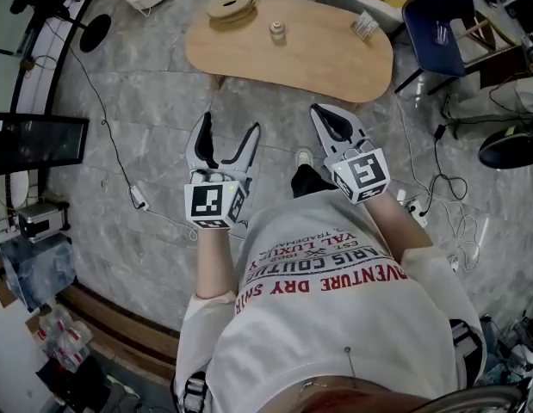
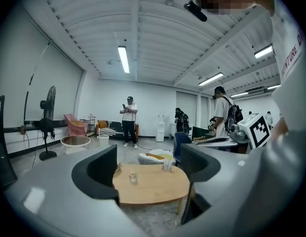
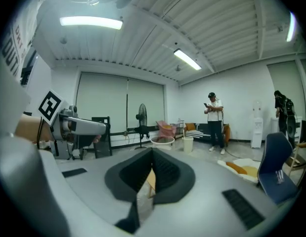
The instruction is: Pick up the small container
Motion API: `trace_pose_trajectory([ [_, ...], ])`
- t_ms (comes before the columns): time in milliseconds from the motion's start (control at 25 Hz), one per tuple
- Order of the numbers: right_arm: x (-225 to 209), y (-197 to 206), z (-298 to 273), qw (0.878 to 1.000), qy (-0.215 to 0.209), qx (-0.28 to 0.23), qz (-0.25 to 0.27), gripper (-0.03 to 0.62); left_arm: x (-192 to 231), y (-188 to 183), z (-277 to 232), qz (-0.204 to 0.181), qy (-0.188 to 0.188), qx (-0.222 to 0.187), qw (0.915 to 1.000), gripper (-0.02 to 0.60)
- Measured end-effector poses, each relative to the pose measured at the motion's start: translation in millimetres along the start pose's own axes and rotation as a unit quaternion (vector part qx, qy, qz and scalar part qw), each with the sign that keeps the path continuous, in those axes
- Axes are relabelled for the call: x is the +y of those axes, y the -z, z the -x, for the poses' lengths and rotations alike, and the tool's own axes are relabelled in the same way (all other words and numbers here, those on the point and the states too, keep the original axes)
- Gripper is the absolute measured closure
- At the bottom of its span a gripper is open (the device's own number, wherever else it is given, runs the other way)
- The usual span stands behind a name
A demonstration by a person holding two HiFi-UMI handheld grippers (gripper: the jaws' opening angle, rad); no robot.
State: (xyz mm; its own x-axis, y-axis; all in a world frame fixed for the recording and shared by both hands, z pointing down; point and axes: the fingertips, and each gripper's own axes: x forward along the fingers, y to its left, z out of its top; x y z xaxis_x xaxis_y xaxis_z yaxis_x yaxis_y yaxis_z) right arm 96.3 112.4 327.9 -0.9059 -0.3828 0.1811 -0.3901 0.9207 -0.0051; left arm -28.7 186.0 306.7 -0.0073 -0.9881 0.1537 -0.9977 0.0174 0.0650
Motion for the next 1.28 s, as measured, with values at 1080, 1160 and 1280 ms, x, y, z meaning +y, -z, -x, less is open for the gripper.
trace_pose_trajectory([
  [1080, -239, 88, -222, 0.992, 0.055, 0.086, -0.073, 0.586, 92, 131, -363, -0.025, 0.094, 0.093, 0.9909, 0.189],
  [1160, -246, 108, -242, 0.990, 0.059, 0.094, -0.084, 0.586, 100, 160, -380, -0.032, 0.106, 0.102, 0.9886, 0.189],
  [1280, -260, 141, -273, 0.988, 0.063, 0.101, -0.094, 0.586, 114, 200, -410, -0.040, 0.114, 0.114, 0.9860, 0.189],
])
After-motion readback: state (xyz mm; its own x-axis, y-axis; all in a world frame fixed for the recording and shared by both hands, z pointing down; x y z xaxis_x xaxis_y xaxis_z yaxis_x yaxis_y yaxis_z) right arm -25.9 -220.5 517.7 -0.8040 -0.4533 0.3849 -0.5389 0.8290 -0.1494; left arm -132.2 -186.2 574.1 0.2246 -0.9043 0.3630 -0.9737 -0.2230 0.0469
